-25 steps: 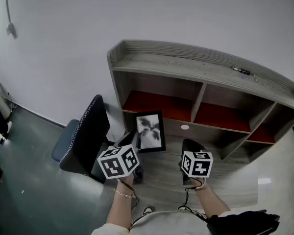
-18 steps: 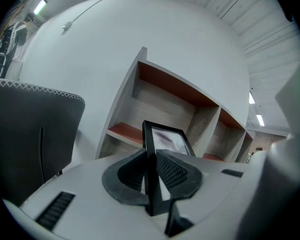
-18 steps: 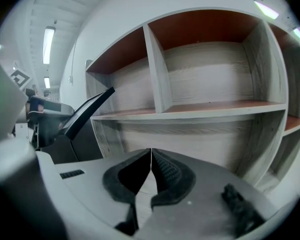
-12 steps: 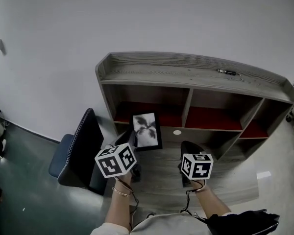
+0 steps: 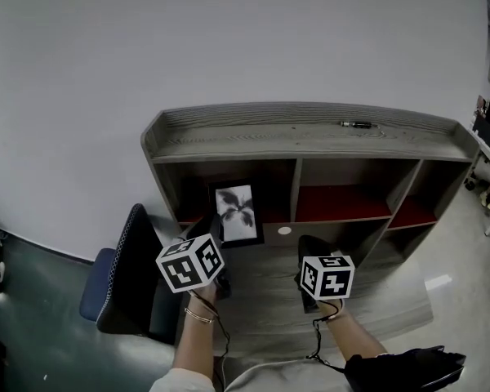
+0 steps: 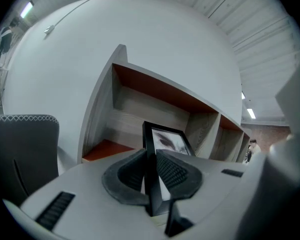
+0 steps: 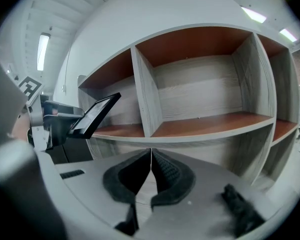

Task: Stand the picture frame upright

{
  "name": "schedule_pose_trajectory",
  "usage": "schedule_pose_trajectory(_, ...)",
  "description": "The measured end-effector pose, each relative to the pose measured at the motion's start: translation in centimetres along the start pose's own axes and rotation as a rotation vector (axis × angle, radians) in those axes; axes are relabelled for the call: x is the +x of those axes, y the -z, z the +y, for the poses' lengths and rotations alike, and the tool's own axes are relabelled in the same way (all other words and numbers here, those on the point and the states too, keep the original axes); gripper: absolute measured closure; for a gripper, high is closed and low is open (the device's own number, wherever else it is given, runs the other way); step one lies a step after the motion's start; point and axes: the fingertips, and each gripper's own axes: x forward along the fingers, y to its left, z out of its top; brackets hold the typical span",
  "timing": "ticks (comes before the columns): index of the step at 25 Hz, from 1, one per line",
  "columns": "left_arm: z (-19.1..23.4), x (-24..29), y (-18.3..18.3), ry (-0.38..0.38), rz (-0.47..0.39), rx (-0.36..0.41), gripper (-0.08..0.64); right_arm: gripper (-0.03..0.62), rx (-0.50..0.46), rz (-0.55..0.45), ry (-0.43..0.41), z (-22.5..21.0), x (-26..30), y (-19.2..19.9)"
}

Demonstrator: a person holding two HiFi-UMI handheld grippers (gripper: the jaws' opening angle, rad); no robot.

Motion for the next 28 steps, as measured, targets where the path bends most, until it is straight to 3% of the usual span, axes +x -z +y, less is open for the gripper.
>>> schedule_pose_trajectory(13,-1.0,4.2,-2.5,0.036,-0.044,0.031,0.488,0.56,-0.006,-0.012,0.047,-2.0,0.2,-1.6)
schedule_pose_trajectory(28,-0.8,7.9,-4.5,0.016,-0.074,0.093,0.488,0.56,-0.01,-0.028,0.067,-2.8,1.0,-2.9)
